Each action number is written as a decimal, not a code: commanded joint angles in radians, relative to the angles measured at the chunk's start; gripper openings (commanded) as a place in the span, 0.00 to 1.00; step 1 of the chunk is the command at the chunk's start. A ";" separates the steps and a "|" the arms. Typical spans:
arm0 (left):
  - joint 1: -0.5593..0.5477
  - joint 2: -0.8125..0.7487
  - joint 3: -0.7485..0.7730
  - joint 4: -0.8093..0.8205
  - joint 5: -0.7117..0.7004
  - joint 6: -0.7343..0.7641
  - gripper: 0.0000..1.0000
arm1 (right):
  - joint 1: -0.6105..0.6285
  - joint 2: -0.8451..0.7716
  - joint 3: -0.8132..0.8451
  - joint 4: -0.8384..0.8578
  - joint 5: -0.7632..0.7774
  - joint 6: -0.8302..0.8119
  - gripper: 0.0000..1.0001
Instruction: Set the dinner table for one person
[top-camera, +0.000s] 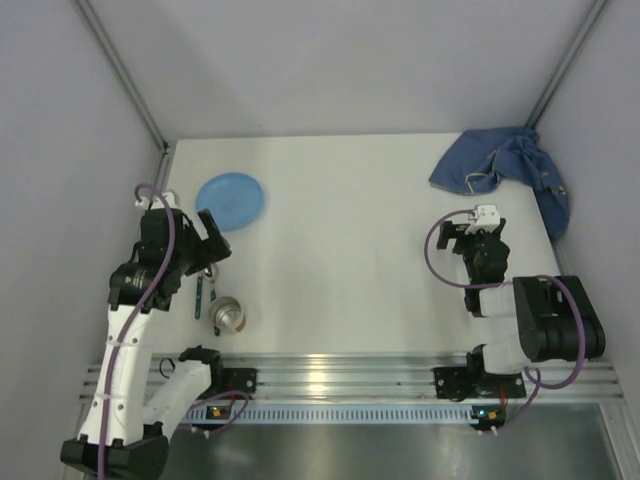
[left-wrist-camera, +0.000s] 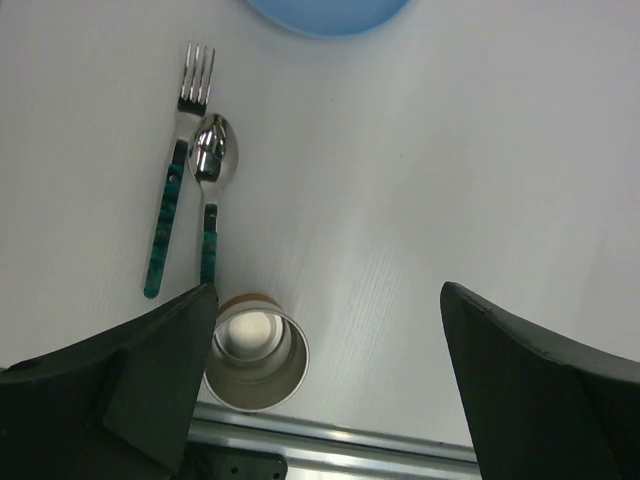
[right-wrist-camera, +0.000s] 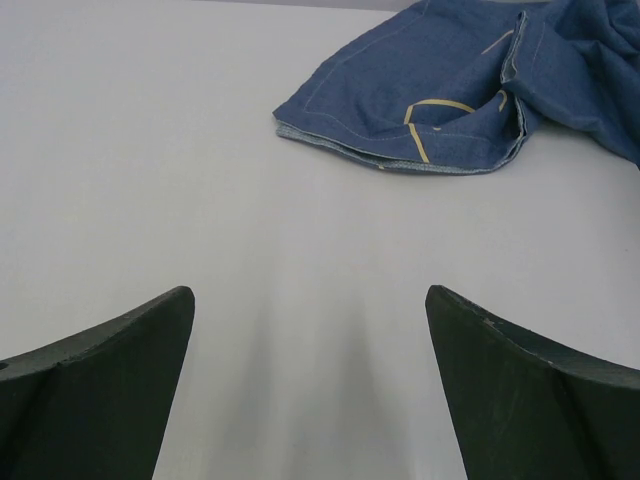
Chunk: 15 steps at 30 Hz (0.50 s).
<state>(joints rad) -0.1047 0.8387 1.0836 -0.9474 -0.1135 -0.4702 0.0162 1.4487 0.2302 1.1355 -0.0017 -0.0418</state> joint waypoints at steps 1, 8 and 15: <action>-0.006 -0.013 -0.002 -0.120 0.059 -0.065 0.98 | -0.009 0.001 0.021 0.035 -0.007 0.008 1.00; -0.006 -0.064 -0.022 -0.172 0.150 -0.094 0.98 | -0.009 0.001 0.021 0.035 -0.007 0.008 1.00; -0.009 -0.087 0.012 -0.215 0.167 -0.045 0.98 | -0.009 0.001 0.021 0.035 -0.007 0.008 1.00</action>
<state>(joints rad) -0.1078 0.7650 1.0588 -1.1202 0.0315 -0.5415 0.0162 1.4487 0.2298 1.1355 -0.0013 -0.0418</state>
